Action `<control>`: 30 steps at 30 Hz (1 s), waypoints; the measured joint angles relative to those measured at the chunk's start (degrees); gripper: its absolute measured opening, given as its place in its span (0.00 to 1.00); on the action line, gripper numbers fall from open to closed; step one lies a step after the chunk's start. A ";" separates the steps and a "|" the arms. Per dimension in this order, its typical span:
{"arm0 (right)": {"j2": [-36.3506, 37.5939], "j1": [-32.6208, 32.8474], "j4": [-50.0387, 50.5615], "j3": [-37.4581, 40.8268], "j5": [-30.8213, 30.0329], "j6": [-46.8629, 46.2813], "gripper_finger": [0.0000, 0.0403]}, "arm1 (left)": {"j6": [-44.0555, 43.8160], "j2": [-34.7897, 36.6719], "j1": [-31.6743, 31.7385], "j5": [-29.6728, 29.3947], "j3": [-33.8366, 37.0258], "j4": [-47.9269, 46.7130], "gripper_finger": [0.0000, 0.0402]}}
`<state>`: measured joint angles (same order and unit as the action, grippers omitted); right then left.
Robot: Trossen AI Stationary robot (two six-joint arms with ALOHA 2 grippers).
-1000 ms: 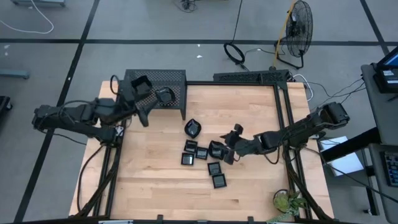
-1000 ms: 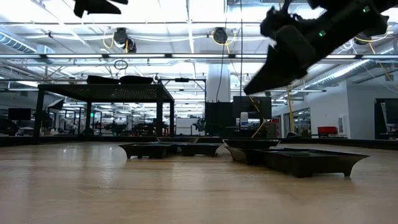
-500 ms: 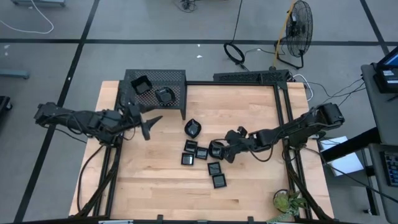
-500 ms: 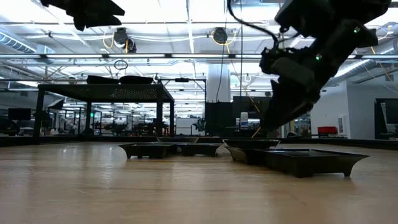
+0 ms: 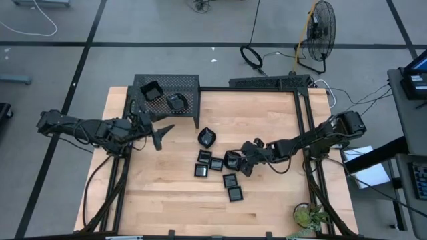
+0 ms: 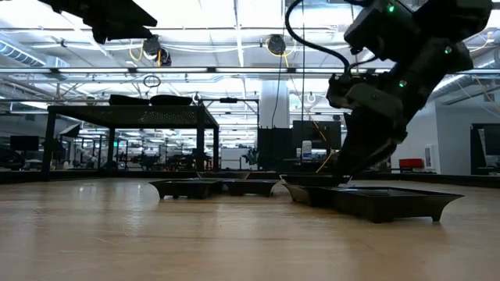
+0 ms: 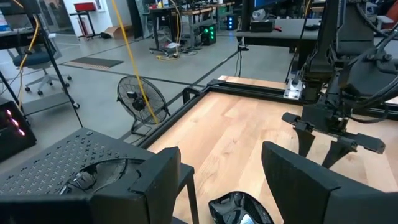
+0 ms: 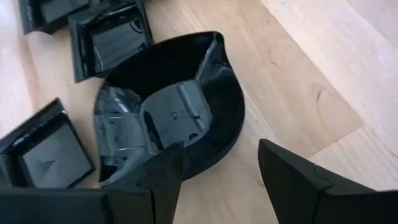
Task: Pick & Place Mini shaped plates
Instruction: Stack the leaf shaped plate on top of the leaf shaped plate on the shelf
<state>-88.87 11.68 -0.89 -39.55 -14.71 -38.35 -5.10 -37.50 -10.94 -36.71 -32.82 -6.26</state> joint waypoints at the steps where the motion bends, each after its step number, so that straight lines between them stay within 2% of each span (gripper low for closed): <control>1: -0.01 0.00 -0.58 0.41 0.01 -0.02 0.48 | -0.02 0.00 -0.01 0.00 0.00 0.00 0.57; 6: -1.08 0.00 -1.27 1.41 0.01 -0.62 0.48 | 0.02 0.02 0.00 -0.02 0.00 0.00 0.57; 10: -0.97 -0.02 -3.17 1.28 0.01 0.00 0.43 | -0.09 0.00 0.00 0.00 0.00 -0.13 0.57; 13: -1.01 -0.01 -4.32 1.31 0.32 1.04 0.37 | -0.17 0.00 0.04 0.02 0.00 -0.50 0.57; 18: -1.26 -0.02 -4.57 1.31 4.28 2.02 0.24 | -0.59 0.00 0.04 0.07 0.00 -0.87 0.57; 26: -2.83 -0.02 -5.13 1.29 4.51 5.56 0.04 | -1.43 0.00 0.04 0.17 0.00 -1.35 0.57; 30: -2.72 -0.02 -6.14 1.24 4.49 8.82 0.01 | -1.42 0.00 0.04 0.20 0.00 -1.31 0.57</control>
<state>-91.59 11.66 -7.03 -38.30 -10.22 -29.53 -6.52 -37.50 -10.90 -36.51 -32.82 -7.57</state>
